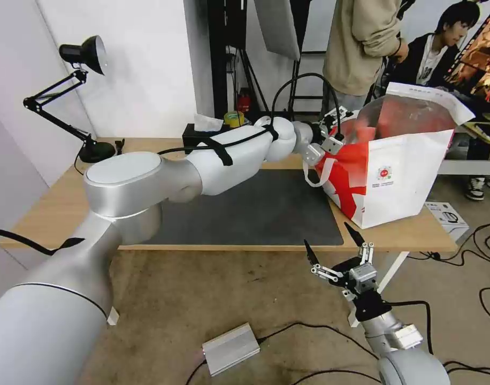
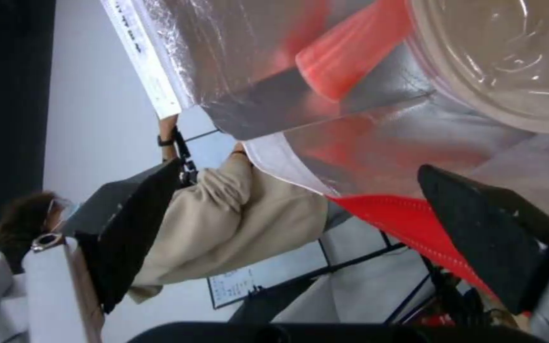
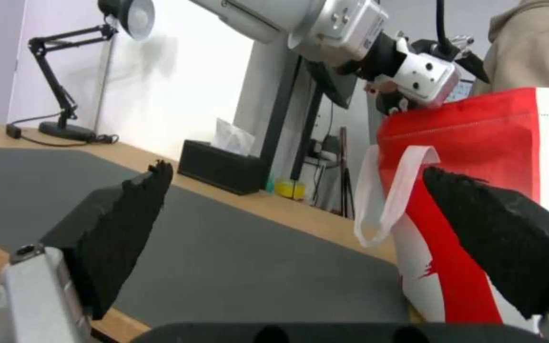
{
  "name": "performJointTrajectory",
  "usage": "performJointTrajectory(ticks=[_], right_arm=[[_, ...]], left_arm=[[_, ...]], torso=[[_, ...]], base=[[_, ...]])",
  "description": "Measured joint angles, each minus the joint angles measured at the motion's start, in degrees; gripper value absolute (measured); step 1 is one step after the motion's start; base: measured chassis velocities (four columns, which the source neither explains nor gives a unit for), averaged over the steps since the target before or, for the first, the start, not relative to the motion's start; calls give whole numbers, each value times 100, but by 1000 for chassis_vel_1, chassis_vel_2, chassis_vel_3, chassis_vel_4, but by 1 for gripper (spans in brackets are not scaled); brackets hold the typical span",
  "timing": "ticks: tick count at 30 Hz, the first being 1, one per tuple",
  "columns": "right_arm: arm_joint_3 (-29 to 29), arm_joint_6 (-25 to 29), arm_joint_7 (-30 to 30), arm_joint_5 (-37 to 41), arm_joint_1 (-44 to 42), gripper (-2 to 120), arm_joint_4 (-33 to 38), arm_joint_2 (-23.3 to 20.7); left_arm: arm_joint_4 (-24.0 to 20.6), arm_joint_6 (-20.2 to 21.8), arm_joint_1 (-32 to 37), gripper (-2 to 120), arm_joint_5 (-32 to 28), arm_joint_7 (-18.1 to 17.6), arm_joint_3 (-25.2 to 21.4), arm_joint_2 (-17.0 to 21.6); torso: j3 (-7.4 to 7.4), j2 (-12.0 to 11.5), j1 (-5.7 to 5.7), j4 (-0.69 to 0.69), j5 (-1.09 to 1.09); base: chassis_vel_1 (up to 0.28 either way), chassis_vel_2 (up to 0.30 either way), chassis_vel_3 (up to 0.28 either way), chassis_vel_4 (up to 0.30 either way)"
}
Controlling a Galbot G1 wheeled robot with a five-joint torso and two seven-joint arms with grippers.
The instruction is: Pick up the trash from the table and place it into the takeout bag.
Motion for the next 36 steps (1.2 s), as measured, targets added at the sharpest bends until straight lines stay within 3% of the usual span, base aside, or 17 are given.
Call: performJointTrajectory(ticks=[9, 13, 21, 29, 31, 36], right_arm=[[0, 0, 0, 0, 0, 100, 0, 0], [0, 0, 0, 0, 0, 100, 0, 0], [0, 0, 0, 0, 0, 100, 0, 0], [0, 0, 0, 0, 0, 100, 0, 0], [0, 0, 0, 0, 0, 100, 0, 0], [0, 0, 0, 0, 0, 100, 0, 0]], left_arm=[[53, 16, -7, 100, -10, -269, -222, 5], [92, -14, -12, 100, -572, -520, -300, 8], [176, -190, -29, 100, -573, -924, -548, 14], [198, -211, 196, 100, -333, -1705, -1183, 19], [198, -211, 196, 100, -333, -1705, -1183, 19], [158, -323, 482, 100, -786, -2075, -1862, 32]], torso=[[0, 0, 0, 0, 0], [0, -1, 0, 0, 0], [0, 0, 0, 0, 0], [0, 0, 0, 0, 0], [0, -1, 0, 0, 0], [0, 0, 0, 0, 0]], base=[[0, 0, 0, 0], [0, 0, 0, 0], [0, 0, 0, 0], [0, 0, 0, 0], [0, 0, 0, 0], [0, 0, 0, 0]])
